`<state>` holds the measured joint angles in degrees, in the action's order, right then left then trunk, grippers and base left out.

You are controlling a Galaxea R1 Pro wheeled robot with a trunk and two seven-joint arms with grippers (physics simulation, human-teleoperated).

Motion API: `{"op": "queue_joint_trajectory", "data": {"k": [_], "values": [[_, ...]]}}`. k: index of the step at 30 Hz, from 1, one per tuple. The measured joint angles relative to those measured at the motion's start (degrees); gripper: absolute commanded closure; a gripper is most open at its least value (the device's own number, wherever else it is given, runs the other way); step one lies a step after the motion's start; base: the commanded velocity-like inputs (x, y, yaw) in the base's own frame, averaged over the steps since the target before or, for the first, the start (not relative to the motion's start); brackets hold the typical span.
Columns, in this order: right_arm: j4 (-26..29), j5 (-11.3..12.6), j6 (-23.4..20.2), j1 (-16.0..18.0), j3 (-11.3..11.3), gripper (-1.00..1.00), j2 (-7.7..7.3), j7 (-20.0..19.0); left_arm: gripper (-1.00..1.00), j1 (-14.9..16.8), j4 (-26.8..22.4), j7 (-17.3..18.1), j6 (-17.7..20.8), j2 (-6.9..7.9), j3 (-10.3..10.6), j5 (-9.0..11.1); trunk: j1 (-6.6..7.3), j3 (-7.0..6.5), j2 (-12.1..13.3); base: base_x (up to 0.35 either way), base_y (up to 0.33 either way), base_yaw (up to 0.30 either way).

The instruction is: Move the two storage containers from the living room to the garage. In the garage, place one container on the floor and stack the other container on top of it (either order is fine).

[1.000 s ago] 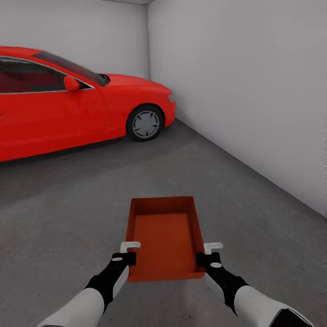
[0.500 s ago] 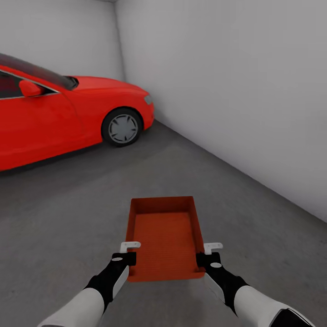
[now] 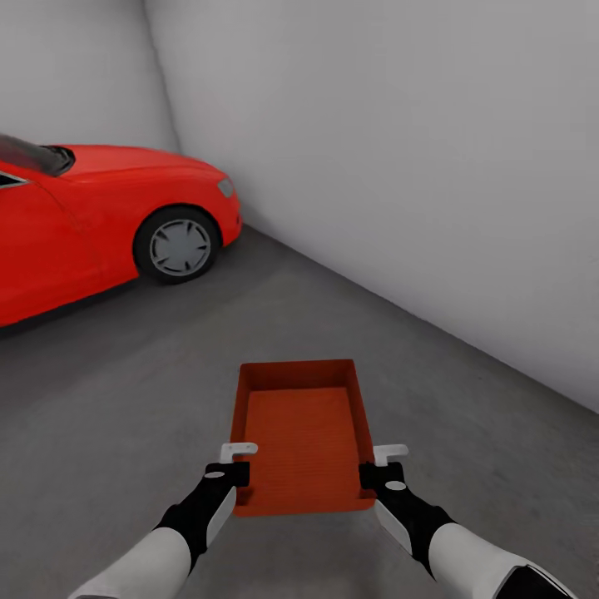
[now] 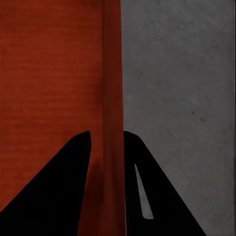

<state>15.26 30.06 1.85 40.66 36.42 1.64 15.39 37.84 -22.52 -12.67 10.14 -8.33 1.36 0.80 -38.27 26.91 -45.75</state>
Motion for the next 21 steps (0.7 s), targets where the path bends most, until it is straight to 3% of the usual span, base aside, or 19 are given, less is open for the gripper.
{"op": "queue_joint_trajectory", "data": {"k": [21], "values": [[0.00, 0.00, 0.00, 0.00, 0.00, 1.00, 0.01, -0.01, 1.00, 0.00, 0.00, 0.02, 0.00, 0.01, -0.01, 0.00, 0.00, 0.00, 0.00, 0.323, 0.000, -0.283]]}}
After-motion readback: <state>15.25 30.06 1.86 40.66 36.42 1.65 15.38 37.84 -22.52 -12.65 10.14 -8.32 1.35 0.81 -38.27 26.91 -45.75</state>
